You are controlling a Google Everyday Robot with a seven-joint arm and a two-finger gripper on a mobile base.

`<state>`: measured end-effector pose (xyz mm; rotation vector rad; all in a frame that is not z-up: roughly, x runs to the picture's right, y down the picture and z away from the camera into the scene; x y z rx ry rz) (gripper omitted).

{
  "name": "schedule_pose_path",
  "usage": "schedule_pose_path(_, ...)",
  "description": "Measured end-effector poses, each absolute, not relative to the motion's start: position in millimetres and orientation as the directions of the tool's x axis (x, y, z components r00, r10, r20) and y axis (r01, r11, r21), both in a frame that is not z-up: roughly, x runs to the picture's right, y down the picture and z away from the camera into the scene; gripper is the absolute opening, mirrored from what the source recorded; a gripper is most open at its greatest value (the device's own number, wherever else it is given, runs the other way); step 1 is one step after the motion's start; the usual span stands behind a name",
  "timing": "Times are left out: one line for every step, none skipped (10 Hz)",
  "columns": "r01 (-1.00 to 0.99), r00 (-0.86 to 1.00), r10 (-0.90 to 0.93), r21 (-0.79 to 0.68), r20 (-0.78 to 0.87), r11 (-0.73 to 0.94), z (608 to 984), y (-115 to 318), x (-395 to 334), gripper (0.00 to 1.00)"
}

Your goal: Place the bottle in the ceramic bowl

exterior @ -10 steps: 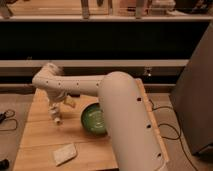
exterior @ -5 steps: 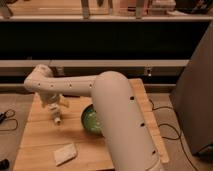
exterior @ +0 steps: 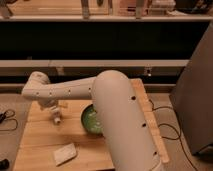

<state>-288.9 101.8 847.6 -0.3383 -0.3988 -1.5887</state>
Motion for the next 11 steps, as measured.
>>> schedule_pose_path(0.998,-0.051,-0.891,0.049,0.451,-0.033,850.3,100.9,-287.2,0.80)
schedule_pose_path(0.998,-0.049,-0.887,0.052,0.460,-0.028,853.7,98.2,-285.6,0.80)
schedule_pose_path(0.998,-0.043,-0.881,0.057,0.472,-0.018,858.7,93.5,-283.5,0.80)
schedule_pose_path(0.998,-0.038,-0.874,0.062,0.484,-0.009,862.3,89.9,-282.8,0.80)
schedule_pose_path(0.998,-0.035,-0.866,0.070,0.499,0.000,866.1,86.2,-282.6,0.80)
schedule_pose_path(0.997,-0.035,-0.859,0.074,0.511,0.004,869.3,83.2,-281.2,0.80)
schedule_pose_path(0.997,-0.042,-0.854,0.080,0.519,-0.001,870.9,82.2,-283.2,0.80)
schedule_pose_path(0.996,-0.058,-0.848,0.090,0.526,-0.012,872.1,82.7,-288.5,0.80)
schedule_pose_path(0.995,-0.072,-0.845,0.097,0.530,-0.024,872.6,84.2,-293.9,0.80)
schedule_pose_path(0.994,-0.089,-0.841,0.104,0.534,-0.039,873.2,86.4,-299.1,0.80)
schedule_pose_path(0.992,-0.109,-0.837,0.111,0.537,-0.057,874.1,89.4,-307.8,0.80)
